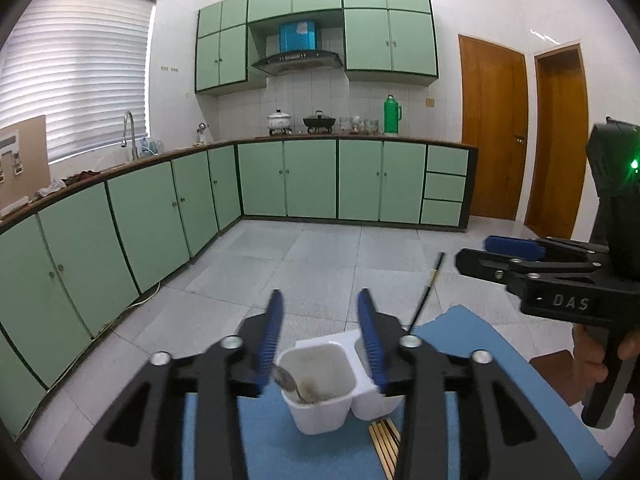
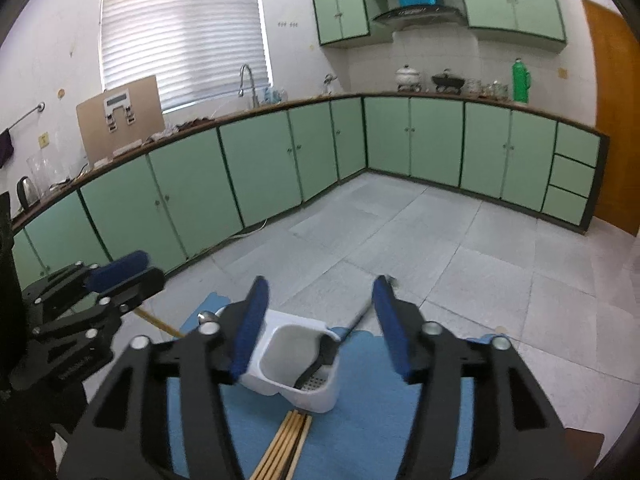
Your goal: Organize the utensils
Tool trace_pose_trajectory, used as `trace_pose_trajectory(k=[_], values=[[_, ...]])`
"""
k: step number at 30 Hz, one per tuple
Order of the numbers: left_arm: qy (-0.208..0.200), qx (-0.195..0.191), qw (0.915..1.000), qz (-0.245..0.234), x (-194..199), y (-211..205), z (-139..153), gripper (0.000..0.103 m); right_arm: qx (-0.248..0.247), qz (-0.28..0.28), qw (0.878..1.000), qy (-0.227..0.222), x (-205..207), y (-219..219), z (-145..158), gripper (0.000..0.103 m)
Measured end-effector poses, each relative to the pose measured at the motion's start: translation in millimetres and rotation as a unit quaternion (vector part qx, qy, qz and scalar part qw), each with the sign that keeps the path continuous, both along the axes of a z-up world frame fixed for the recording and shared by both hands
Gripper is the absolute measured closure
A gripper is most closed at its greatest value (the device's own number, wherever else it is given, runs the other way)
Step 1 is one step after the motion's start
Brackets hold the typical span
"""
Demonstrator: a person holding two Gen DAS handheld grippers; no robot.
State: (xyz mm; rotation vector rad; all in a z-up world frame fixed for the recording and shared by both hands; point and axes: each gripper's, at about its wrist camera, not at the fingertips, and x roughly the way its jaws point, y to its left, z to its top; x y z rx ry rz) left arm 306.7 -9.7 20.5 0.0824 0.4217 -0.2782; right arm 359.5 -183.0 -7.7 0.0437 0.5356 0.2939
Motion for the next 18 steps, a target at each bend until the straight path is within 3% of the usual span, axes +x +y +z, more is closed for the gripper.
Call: trace_pose_trajectory(k=[4, 6, 10, 18], values=[[-0.010, 0.001, 0.9999, 0.009, -33.6, 3.4, -1.8, 0.043, 0.007, -0.014, 1.000, -0.015, -34.2, -14.2, -3.1, 0.018], [-0.009, -0.002, 0.9999, 0.013, -50.3, 4.0, -7.0, 0.037, 0.009, -0.019, 1.000, -0.018, -50.2, -19.7, -9.0, 0.013], [0.003, -0.004, 0.9998, 0.018, -84.1, 1.5, -28.5, 0.028, 0.011, -0.025, 1.000, -0.005, -86.6, -24.6, -33.9, 0.008], [0.047, 0.001, 0.9985, 0.029, -129.1, 4.8, -90.8, 0.027, -0.016, -0.032, 0.999, 0.039, -139.7, -13.4, -99.3, 0.007]])
